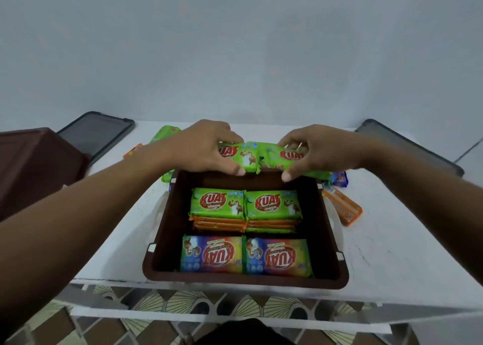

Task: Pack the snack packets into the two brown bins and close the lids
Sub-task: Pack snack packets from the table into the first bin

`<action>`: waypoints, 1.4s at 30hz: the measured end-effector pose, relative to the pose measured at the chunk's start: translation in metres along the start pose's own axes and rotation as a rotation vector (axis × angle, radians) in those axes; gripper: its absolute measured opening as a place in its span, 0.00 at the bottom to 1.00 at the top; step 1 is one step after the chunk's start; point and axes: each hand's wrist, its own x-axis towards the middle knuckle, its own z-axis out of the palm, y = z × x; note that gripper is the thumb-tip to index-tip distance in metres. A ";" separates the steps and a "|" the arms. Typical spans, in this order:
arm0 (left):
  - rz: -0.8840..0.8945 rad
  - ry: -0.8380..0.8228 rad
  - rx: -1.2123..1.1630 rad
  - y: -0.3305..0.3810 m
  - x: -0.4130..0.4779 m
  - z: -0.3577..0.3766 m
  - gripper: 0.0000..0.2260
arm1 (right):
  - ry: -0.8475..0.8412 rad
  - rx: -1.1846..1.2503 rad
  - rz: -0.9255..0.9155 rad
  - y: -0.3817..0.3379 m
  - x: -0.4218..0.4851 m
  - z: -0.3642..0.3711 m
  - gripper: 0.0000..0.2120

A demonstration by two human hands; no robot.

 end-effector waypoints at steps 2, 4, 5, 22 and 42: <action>0.044 -0.037 0.003 0.003 -0.011 0.004 0.35 | 0.034 -0.074 0.012 -0.008 -0.006 0.015 0.34; 0.091 -0.062 0.034 0.005 -0.021 0.010 0.35 | 0.072 -0.154 0.008 -0.013 -0.008 0.029 0.33; 0.099 -0.072 0.069 0.005 -0.024 0.014 0.36 | 0.092 -0.192 0.002 -0.014 -0.008 0.036 0.34; 0.134 -0.096 0.517 0.022 -0.053 0.056 0.35 | 0.178 -0.584 -0.129 -0.027 -0.017 0.098 0.33; 0.141 -0.043 0.415 0.022 -0.057 0.045 0.24 | 0.153 -0.464 -0.150 -0.019 -0.019 0.083 0.26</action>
